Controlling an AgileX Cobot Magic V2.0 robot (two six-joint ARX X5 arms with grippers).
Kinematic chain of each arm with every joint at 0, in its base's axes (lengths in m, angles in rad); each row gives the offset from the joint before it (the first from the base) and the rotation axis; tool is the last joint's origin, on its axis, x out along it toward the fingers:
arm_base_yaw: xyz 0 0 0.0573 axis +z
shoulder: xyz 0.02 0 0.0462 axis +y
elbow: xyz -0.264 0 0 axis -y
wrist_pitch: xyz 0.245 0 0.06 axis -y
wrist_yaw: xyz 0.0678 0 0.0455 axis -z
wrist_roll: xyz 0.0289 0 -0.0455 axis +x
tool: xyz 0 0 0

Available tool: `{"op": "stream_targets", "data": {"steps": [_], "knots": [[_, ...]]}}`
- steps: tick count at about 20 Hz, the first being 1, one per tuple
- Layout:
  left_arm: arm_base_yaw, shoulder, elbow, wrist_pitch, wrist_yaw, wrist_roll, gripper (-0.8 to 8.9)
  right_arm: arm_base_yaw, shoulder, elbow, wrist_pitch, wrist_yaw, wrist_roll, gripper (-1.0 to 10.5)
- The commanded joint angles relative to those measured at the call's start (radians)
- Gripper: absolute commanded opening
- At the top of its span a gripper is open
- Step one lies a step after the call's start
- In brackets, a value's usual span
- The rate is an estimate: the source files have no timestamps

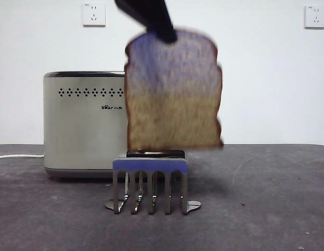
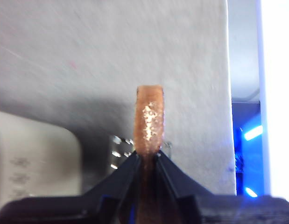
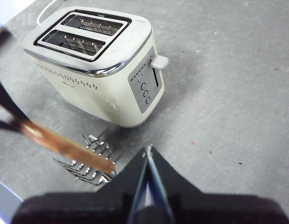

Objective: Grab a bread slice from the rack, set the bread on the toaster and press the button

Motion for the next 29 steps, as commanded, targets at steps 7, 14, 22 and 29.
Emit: {"op": "stream_targets", "data": {"steps": [7,14,22,29], "knots": [[0.031,0.0,0.41,-0.192,-0.275,0.063,-0.09,0.002,0.003,-0.002,0.002,-0.002,-0.008,-0.1],[0.164,0.004,0.48,-0.234,-0.277,0.177,-0.09,0.002,0.003,-0.002,-0.005,-0.002,-0.008,-0.1],[0.285,0.042,0.48,-0.266,-0.11,0.29,-0.09,0.002,0.016,-0.002,-0.006,-0.002,-0.007,-0.1],[0.327,0.117,0.48,-0.273,-0.035,0.314,-0.09,0.009,0.016,-0.002,-0.006,-0.002,-0.007,-0.1]]}}
